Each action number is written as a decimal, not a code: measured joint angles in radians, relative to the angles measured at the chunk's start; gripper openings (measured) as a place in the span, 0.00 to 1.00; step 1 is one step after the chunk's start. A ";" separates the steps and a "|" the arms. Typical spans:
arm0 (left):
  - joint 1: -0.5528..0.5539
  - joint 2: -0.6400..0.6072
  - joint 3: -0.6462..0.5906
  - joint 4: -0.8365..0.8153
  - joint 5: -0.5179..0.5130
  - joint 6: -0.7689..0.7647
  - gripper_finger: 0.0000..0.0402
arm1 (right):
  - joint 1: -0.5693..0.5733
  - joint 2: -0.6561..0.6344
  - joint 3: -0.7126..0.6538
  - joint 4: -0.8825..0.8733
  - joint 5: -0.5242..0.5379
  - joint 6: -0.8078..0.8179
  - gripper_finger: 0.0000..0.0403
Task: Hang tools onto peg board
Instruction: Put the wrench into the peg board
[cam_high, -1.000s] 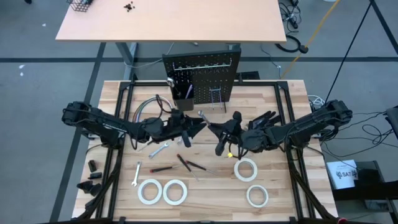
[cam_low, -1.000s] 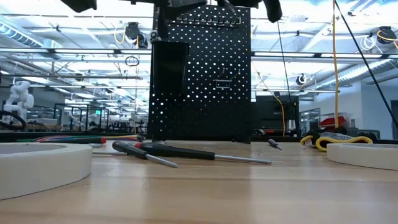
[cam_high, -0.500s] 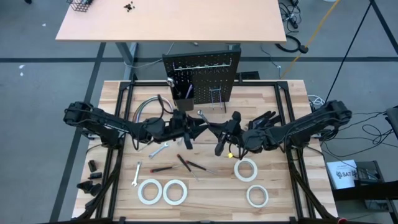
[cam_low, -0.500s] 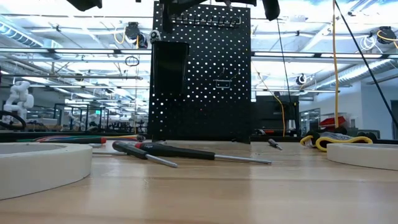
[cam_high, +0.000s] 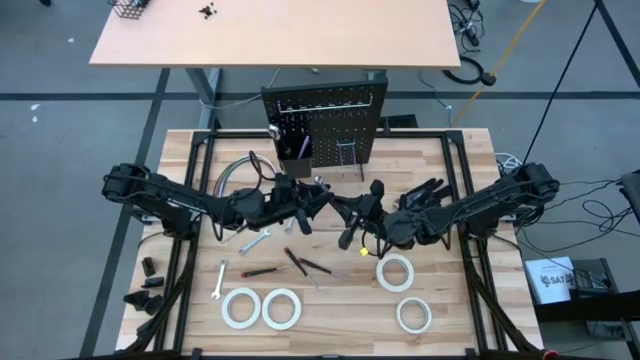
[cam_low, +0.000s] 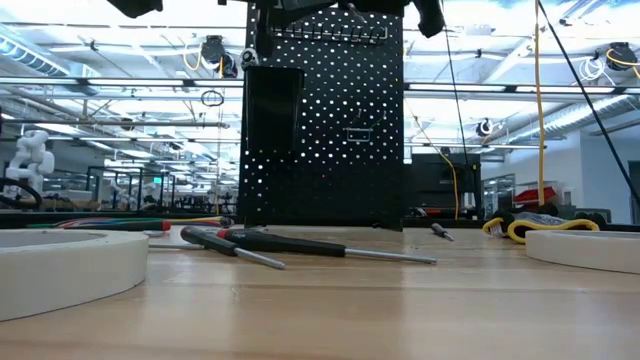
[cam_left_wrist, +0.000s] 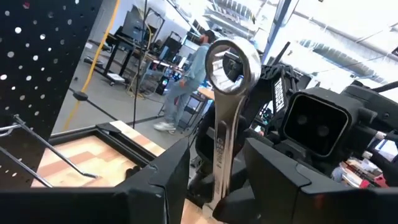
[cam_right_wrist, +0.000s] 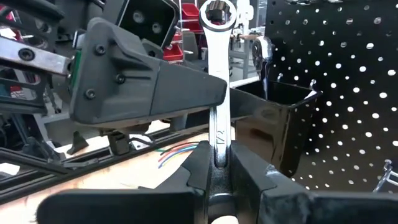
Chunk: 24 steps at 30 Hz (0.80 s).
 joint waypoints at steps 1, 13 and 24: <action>0.002 0.000 0.000 0.000 -0.004 0.000 0.36 | 0.000 0.000 0.000 0.000 0.000 -0.003 0.08; 0.017 0.000 0.000 0.000 0.017 0.000 0.03 | -0.001 0.001 0.000 -0.003 0.000 -0.045 0.13; 0.017 -0.006 0.000 -0.012 -0.012 0.036 0.02 | 0.009 -0.103 0.000 -0.098 -0.113 -0.030 0.59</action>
